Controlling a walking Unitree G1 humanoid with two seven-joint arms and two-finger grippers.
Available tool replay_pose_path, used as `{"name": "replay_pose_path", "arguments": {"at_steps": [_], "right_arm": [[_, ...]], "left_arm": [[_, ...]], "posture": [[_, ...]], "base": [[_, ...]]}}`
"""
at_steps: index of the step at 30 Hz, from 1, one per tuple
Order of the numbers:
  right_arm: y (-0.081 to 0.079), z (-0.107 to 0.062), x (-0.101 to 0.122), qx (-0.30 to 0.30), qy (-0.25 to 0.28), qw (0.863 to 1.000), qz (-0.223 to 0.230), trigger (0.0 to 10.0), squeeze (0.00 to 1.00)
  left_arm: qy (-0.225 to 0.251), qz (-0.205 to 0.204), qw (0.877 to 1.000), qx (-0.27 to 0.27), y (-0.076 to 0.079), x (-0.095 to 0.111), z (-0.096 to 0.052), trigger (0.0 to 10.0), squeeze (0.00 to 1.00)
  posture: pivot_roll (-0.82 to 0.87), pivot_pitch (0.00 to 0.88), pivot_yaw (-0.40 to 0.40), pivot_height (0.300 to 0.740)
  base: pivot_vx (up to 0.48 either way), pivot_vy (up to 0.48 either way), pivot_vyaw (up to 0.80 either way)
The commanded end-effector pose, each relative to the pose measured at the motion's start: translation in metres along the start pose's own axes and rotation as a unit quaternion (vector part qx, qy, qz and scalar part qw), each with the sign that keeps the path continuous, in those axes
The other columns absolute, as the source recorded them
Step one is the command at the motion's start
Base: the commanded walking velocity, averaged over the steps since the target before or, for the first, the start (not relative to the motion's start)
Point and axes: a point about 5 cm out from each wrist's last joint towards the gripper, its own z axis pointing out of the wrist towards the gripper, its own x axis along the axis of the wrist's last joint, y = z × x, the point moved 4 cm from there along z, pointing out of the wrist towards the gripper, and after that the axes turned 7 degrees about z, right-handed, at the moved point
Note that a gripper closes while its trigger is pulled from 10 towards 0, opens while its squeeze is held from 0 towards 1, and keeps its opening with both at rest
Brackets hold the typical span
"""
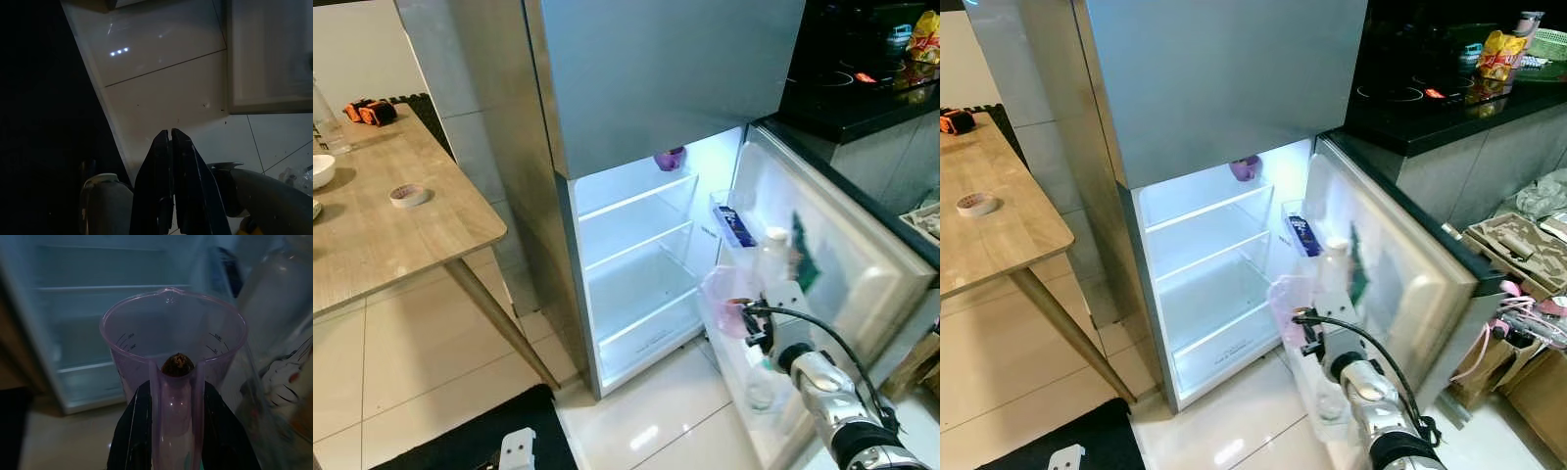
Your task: Restocking fridge
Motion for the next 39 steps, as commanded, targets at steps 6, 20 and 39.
{"name": "replay_pose_path", "arguments": {"at_steps": [6, 20, 39], "right_arm": [[0.022, 0.000, 0.017, -0.069, 0.039, 0.997, -0.006, 10.0, 0.00], [-0.074, 0.009, 0.034, 0.155, 0.094, 0.980, 0.087, 10.0, 0.00], [-0.113, 0.001, 0.012, 0.243, 0.039, 0.964, 0.102, 10.0, 0.00]], "left_arm": [[-0.006, 0.006, 1.000, -0.006, 0.002, -0.003, 0.000, 10.0, 0.00], [-0.007, 0.007, 1.000, -0.008, 0.005, -0.004, 0.001, 10.0, 0.00], [-0.018, 0.046, 0.999, 0.023, 0.001, -0.005, 0.002, 10.0, 0.00]], "posture": [[-0.08, 0.000, 0.008, 0.740], [-0.08, 0.000, 0.009, 0.740], [-0.09, 0.000, 0.010, 0.740]], "base": [[0.000, 0.000, 0.00], [0.000, 0.000, 0.00], [0.000, 0.000, 0.39]]}}
